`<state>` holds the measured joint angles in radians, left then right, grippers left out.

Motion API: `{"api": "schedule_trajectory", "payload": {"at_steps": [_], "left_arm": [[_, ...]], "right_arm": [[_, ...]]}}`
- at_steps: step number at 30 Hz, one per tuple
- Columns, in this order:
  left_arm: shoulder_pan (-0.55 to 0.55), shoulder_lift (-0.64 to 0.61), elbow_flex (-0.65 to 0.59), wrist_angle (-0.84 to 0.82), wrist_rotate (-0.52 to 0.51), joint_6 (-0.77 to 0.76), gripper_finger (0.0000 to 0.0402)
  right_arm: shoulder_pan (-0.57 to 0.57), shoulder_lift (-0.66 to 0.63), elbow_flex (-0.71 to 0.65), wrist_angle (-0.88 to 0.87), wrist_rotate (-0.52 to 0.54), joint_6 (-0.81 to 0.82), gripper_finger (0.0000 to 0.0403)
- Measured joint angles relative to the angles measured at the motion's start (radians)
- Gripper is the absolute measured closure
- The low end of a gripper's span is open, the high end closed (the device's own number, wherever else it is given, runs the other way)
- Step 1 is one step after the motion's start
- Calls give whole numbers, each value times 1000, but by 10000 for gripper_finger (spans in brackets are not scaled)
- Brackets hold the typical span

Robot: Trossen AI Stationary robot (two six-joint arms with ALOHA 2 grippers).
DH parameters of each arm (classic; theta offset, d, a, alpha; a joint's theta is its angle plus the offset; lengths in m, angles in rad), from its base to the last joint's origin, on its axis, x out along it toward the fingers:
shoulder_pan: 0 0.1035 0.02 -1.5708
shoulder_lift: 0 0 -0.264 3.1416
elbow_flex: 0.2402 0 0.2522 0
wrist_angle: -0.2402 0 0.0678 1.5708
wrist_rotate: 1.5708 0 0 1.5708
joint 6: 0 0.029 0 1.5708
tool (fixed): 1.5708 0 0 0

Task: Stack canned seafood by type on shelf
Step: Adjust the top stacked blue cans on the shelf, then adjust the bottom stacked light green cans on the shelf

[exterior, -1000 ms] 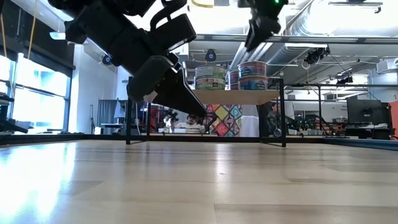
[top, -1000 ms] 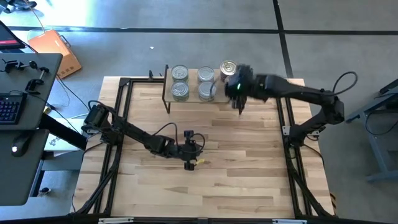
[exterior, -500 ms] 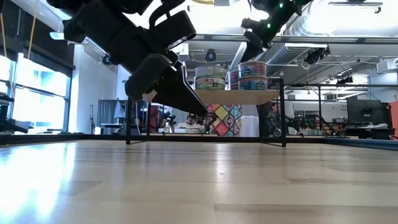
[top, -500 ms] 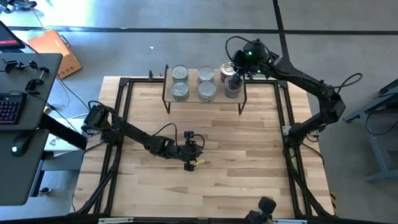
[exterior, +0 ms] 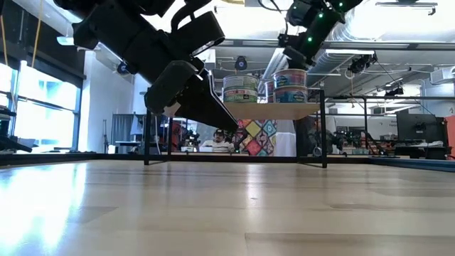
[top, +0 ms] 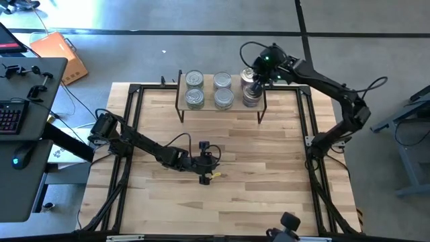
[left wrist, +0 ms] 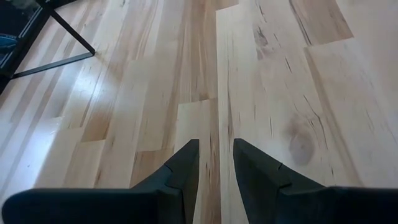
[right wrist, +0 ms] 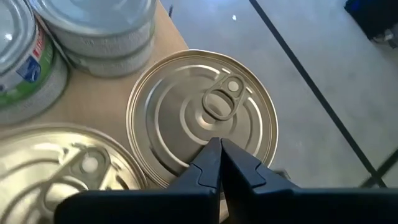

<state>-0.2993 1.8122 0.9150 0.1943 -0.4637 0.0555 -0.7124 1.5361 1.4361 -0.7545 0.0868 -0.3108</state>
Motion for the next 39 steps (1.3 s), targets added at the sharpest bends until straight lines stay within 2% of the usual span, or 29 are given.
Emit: {"api": "schedule_trajectory", "payload": {"at_steps": [6,13,23,30,34,39], "left_arm": [[0,0,0,8,0,0,312],[0,0,0,7,0,0,312],[0,0,0,10,-39,-8,312],[0,-2,0,49,-49,-9,312],[-14,-42,0,28,-126,-9,312],[-65,-153,0,-34,-273,1,312]], "right_arm": [[23,-28,-3,-50,69,26,402],[28,-34,-3,-69,74,60,403],[48,-66,-8,56,63,39,403],[127,-108,-7,137,40,35,403],[213,-108,-42,156,22,39,403],[357,-116,-196,348,-19,37,403]]}}
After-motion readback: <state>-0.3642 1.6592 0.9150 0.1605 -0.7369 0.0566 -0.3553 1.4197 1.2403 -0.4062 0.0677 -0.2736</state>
